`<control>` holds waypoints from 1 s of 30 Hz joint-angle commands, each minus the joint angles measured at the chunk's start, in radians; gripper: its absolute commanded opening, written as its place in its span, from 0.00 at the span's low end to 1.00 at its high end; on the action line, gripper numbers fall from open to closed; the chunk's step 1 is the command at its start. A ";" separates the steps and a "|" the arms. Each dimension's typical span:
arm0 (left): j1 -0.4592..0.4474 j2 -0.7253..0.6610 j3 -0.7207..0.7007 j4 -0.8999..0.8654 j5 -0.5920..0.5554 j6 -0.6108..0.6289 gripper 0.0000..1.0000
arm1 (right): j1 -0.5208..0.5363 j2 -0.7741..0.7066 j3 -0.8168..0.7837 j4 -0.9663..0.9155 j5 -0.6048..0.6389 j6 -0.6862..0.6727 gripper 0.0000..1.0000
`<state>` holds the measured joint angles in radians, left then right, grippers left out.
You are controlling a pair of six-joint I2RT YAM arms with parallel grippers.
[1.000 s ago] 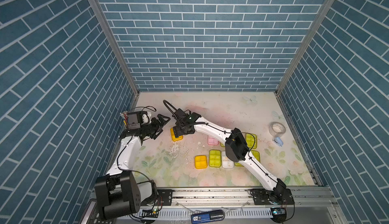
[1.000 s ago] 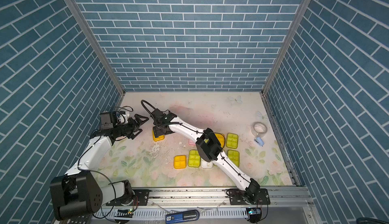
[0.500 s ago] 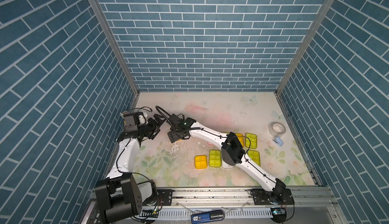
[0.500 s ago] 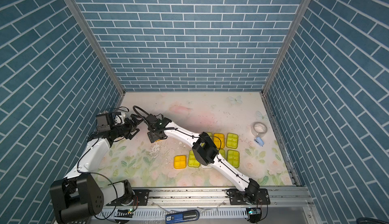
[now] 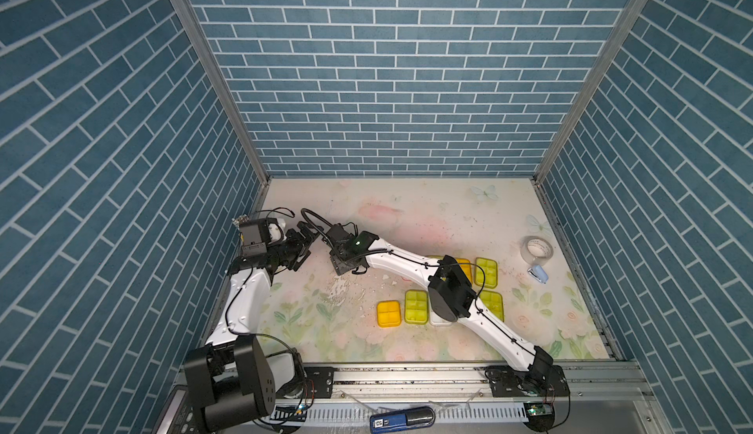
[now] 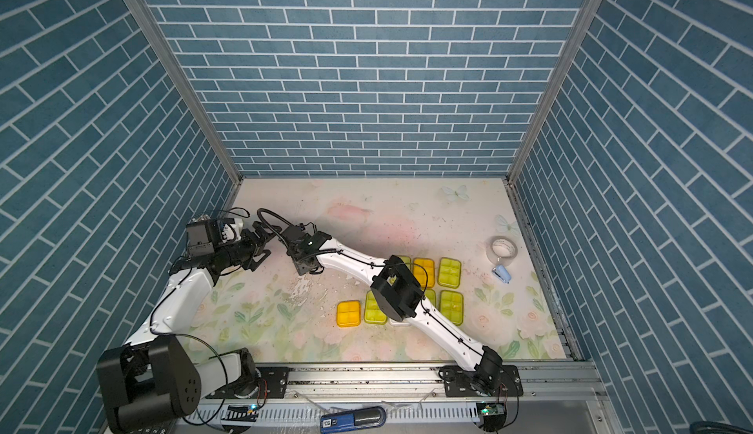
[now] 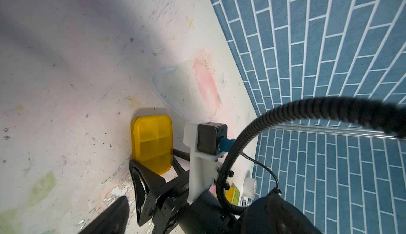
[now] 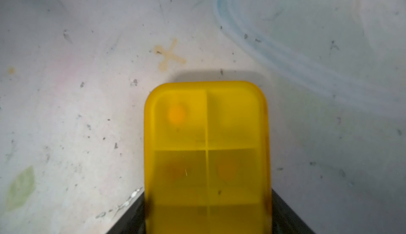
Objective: Close pillboxes
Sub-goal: Move the pillbox to the center of the board.
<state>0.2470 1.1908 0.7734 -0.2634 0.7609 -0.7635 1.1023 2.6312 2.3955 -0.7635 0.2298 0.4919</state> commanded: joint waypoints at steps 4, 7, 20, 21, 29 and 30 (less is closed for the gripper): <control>0.010 0.004 -0.008 0.013 0.009 0.006 0.99 | 0.002 -0.163 -0.198 0.073 0.108 0.057 0.69; 0.010 0.004 -0.011 0.018 0.012 0.003 0.99 | 0.002 -0.272 -0.374 0.145 0.136 0.097 0.69; 0.010 0.004 -0.024 0.051 0.028 -0.019 1.00 | 0.012 -0.499 -0.769 0.164 0.138 0.360 0.69; 0.011 0.003 -0.025 0.053 0.027 -0.020 1.00 | 0.015 -0.504 -0.781 0.163 0.141 0.376 0.69; 0.011 -0.005 -0.031 0.061 0.033 -0.027 1.00 | 0.044 -0.517 -0.830 0.139 0.154 0.457 0.72; 0.010 -0.005 -0.034 0.062 0.033 -0.028 1.00 | 0.044 -0.525 -0.844 0.144 0.151 0.468 0.72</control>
<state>0.2512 1.1912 0.7536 -0.2180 0.7841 -0.7933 1.1393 2.1571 1.5818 -0.5964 0.3561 0.8742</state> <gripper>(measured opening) 0.995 0.737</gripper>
